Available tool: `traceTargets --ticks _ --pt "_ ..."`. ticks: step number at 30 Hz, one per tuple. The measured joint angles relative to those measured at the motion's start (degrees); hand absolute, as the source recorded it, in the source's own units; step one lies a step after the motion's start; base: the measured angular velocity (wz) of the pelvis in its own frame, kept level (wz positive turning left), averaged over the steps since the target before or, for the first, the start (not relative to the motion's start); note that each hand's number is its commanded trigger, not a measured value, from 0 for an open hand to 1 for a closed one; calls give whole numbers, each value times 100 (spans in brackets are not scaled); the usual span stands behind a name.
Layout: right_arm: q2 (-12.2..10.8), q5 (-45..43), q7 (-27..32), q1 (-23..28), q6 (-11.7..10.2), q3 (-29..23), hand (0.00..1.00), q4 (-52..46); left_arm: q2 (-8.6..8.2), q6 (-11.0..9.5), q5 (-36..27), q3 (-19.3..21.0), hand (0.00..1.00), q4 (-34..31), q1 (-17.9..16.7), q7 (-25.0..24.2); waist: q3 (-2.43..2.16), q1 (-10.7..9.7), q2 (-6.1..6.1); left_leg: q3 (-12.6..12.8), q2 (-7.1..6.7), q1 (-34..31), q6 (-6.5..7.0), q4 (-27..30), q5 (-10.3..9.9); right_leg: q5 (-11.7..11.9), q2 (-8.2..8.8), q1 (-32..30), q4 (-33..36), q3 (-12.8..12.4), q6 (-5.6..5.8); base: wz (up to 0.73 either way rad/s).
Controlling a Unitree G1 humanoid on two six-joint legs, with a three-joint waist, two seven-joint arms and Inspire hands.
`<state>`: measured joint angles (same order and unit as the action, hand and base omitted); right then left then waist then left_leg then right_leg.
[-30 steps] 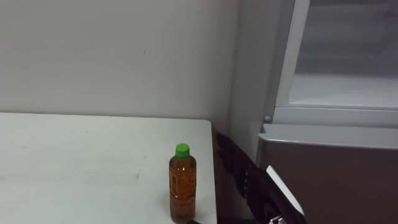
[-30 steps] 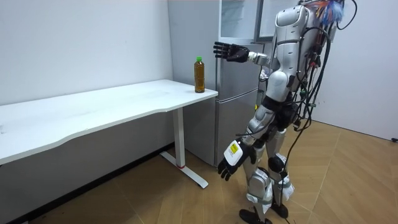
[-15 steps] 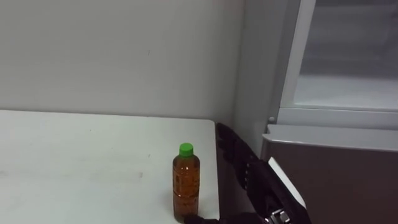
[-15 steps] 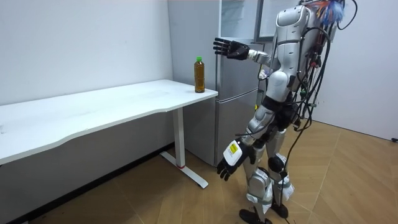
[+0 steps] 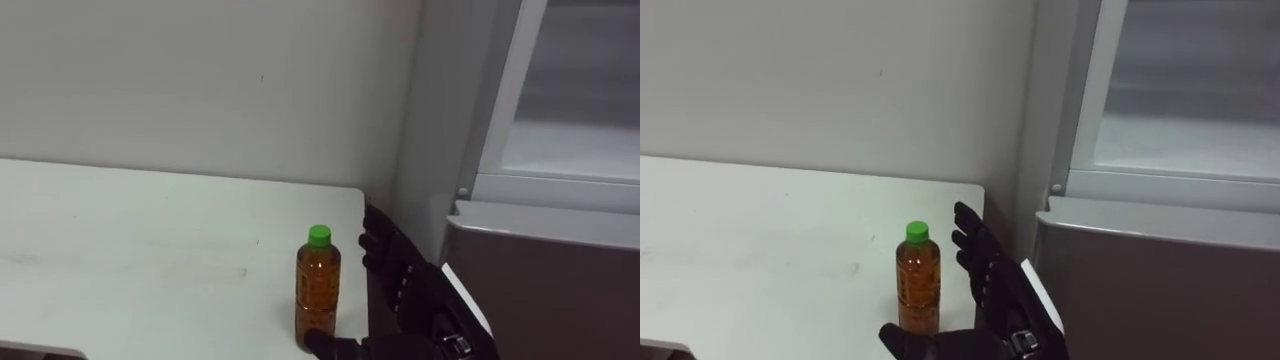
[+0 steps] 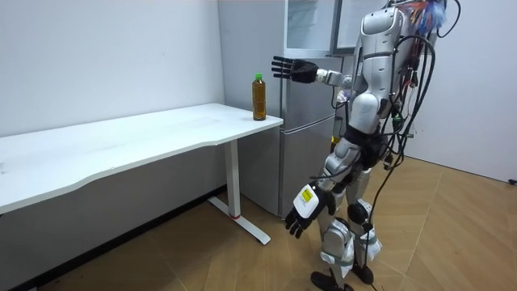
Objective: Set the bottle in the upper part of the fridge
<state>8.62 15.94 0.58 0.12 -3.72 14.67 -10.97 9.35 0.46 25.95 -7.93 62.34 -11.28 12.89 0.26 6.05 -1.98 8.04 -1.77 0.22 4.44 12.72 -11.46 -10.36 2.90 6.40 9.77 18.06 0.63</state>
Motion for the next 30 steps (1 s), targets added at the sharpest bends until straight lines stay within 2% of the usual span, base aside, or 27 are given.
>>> traceTargets --ticks 4,9,14,19,23,30 --pt "-3 4 257 -85 -1 6 0 150 18 -1 0 -1 0 -22 17 5 6 72 -50 -59 -1 -49 -5 17 17 0 3 -5 -2 125 0 10" --pt "-1 8 442 -139 -8 85 0 171 18 0 -11 -1 0 -20 39 4 6 108 -47 -125 -4 -283 3 112 23 5 10 -155 5 253 -6 9" --pt "-4 63 527 -149 -8 224 0 175 15 5 -26 -3 0 -20 40 -6 14 191 -28 -202 -16 -345 5 128 27 6 8 -180 1 274 -7 8" --pt "-7 13 733 -628 -36 277 0 511 3 69 -36 -3 0 -20 31 -5 24 261 -3 -209 -15 -403 0 123 53 8 8 -254 2 308 -10 0" --pt "-7 -1 890 -720 -64 296 0 601 0 98 -35 -15 0 -20 28 -7 21 345 30 -212 -13 -406 -4 108 56 8 8 -267 1 310 -10 0" --pt "-5 282 934 -928 -126 330 0 850 -90 278 -12 -15 0 -25 -22 -6 9 388 72 -211 -13 -388 -10 79 66 8 13 -263 3 332 -10 0"
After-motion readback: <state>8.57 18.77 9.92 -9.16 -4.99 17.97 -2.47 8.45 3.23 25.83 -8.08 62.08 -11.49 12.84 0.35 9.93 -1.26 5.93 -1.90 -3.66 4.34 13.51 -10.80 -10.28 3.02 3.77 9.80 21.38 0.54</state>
